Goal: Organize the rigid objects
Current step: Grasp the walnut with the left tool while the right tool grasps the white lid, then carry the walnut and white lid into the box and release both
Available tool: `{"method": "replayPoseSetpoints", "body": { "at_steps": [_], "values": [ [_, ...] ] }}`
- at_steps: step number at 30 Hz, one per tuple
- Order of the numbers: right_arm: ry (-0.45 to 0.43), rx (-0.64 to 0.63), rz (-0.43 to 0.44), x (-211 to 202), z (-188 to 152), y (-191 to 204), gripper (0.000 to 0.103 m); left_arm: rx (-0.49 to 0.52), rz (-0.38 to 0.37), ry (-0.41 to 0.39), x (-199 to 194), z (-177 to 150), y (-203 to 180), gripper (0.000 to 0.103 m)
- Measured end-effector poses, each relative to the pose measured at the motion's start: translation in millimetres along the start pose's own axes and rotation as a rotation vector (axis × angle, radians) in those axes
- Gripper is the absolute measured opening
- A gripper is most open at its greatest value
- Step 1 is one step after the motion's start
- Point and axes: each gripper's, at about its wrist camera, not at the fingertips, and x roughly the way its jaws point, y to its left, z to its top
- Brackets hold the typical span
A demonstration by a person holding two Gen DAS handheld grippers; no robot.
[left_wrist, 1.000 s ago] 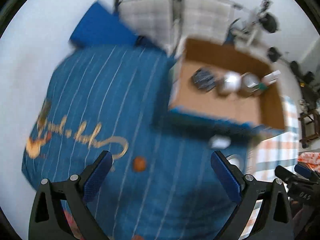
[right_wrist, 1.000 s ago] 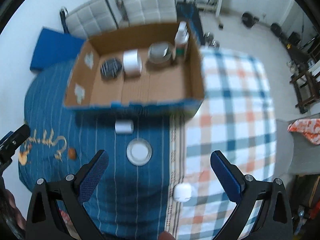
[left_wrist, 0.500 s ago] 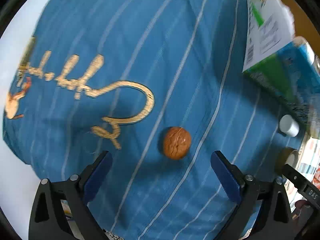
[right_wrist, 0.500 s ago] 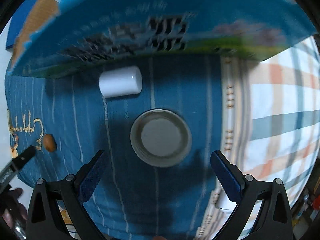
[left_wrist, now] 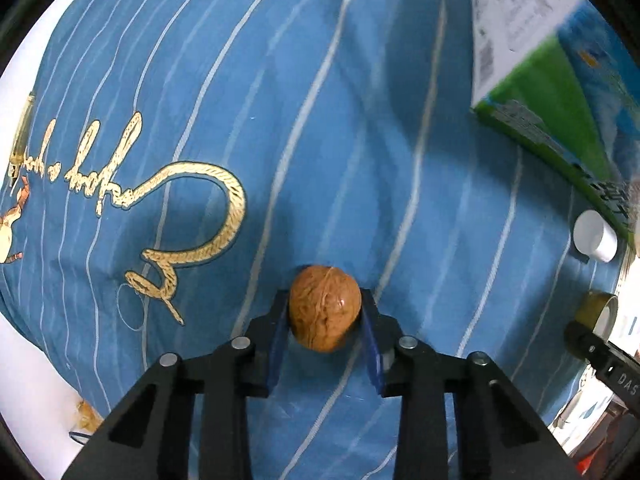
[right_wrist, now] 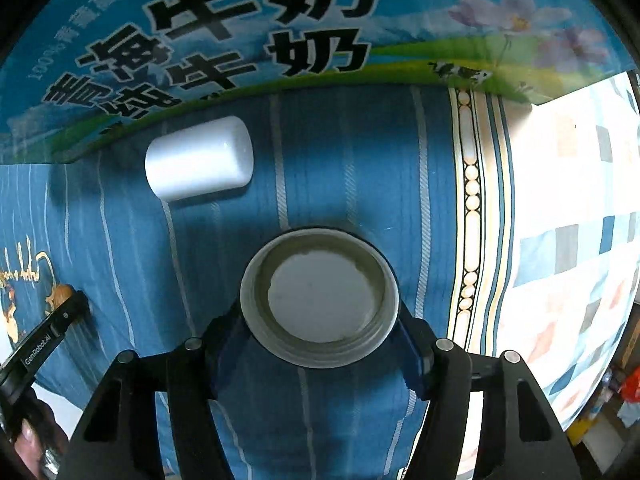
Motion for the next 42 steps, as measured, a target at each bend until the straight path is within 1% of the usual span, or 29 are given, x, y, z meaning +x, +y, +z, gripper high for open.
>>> {"method": "replayPoseSetpoints", "body": {
  "at_steps": [4,5,8,10,14,18,23,25,29,33,36,38,39,40,42],
  "values": [
    [0.010,-0.026,-0.010,2.9,-12.7,3.1,0.067,0.003,-0.010,-0.014,-1.7,-10.5,-16.1,0.031],
    [0.014,-0.034,-0.012,4.3,-21.4,0.4,0.067,0.005,-0.012,-0.016,-2.3,-14.7,-18.4,0.031],
    [0.023,-0.058,-0.018,8.2,-39.1,-1.8,0.067,0.017,-0.021,-0.017,-4.4,-35.0,-26.7,0.031],
    [0.023,-0.065,-0.018,8.8,-48.1,-3.6,0.067,0.022,-0.036,-0.003,-4.5,-48.9,-35.2,0.031],
    [0.017,-0.072,-0.010,5.9,-67.6,-9.6,0.066,0.055,-0.049,0.003,-4.4,-68.9,-56.5,0.031],
    [-0.001,-0.082,-0.009,0.0,-78.4,-14.7,0.066,0.105,-0.050,-0.007,-8.2,-79.8,-80.0,0.031],
    [-0.021,-0.085,-0.003,-20.6,-77.1,-19.2,0.066,0.146,-0.057,-0.029,-19.6,-88.8,-110.1,0.031],
    [-0.034,-0.089,0.000,-27.3,-78.6,-21.7,0.066,0.161,-0.066,-0.046,-29.7,-92.4,-117.2,0.031],
    [-0.073,-0.101,0.023,-56.9,-90.1,-30.1,0.066,0.190,-0.095,-0.080,-55.4,-97.9,-123.5,0.031],
    [-0.123,-0.118,0.043,-93.8,-100.2,-37.7,0.066,0.207,-0.127,-0.131,-96.0,-105.5,-137.6,0.031],
    [-0.169,-0.132,0.046,-123.9,-94.8,-46.0,0.066,0.219,-0.142,-0.184,-126.4,-106.6,-138.1,0.031],
    [-0.200,-0.139,0.046,-143.8,-98.5,-49.9,0.066,0.226,-0.153,-0.210,-144.3,-112.5,-140.1,0.031],
    [-0.212,-0.140,0.047,-152.3,-94.2,-51.2,0.066,0.227,-0.162,-0.222,-153.1,-108.7,-132.7,0.031],
    [-0.222,-0.141,0.049,-158.2,-91.5,-52.3,0.066,0.229,-0.168,-0.233,-160.7,-110.5,-135.1,0.031],
    [-0.242,-0.141,0.052,-169.8,-94.4,-53.9,0.066,0.230,-0.180,-0.252,-175.2,-106.5,-130.0,0.031]
  ]
}}
